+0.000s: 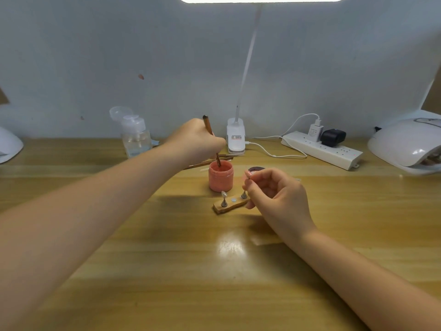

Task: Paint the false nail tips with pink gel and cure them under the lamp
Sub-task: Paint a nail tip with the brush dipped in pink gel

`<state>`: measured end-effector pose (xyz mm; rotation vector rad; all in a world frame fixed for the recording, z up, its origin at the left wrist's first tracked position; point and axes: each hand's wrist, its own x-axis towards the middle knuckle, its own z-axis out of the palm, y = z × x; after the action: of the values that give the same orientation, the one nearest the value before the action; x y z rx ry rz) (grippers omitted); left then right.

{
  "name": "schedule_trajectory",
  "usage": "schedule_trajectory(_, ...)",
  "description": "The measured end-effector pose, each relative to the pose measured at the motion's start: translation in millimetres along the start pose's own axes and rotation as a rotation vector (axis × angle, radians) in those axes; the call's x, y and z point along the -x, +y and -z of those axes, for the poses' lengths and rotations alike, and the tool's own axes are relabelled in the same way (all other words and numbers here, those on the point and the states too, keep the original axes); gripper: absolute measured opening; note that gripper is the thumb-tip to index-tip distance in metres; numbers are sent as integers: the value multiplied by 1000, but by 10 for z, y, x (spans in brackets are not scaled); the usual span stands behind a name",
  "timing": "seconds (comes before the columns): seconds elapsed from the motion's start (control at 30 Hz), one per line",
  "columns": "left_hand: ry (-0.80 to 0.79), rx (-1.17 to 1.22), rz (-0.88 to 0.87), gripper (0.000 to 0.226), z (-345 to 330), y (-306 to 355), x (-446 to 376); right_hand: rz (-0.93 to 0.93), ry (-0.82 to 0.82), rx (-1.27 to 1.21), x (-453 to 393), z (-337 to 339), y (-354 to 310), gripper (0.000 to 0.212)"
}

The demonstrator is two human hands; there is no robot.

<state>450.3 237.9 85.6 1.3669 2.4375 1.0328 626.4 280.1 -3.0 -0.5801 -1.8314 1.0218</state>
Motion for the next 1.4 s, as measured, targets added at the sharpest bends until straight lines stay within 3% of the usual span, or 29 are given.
schedule_trajectory(0.17, -115, -121, 95, 22, -87, 5, -81, 4, -7, -23, 2, 2, -4, 5)
schedule_trajectory(0.4, 61, 342, 250, 19, 69, -115, -54, 44, -28, 24, 0, 12, -11, 14)
schedule_trajectory(0.57, 64, 599, 393, 23, 197, -293, 55, -12, -18, -33, -7, 14, 4, 10)
schedule_trajectory(0.77, 4, 644, 444, 18, 144, -406, 156, -12, -43, -37, -1, 7, 1, 12)
schedule_trajectory(1.0, 65, 663, 462, 18, 128, -513, 234, 1, -41, -53, 2, 15, -10, 15)
schedule_trajectory(1.13, 170, 735, 339, 18, 133, -506, 350, 1, -35, -47, -1, 16, -10, 13)
schedule_trajectory(1.3, 261, 665, -225, 19, -46, -379, 841, 10, -28, -35, 4, 12, -14, 17)
schedule_trajectory(1.4, 240, 563, -415, 19, -167, -301, 1081, 22, -23, -16, 6, 3, -8, 17)
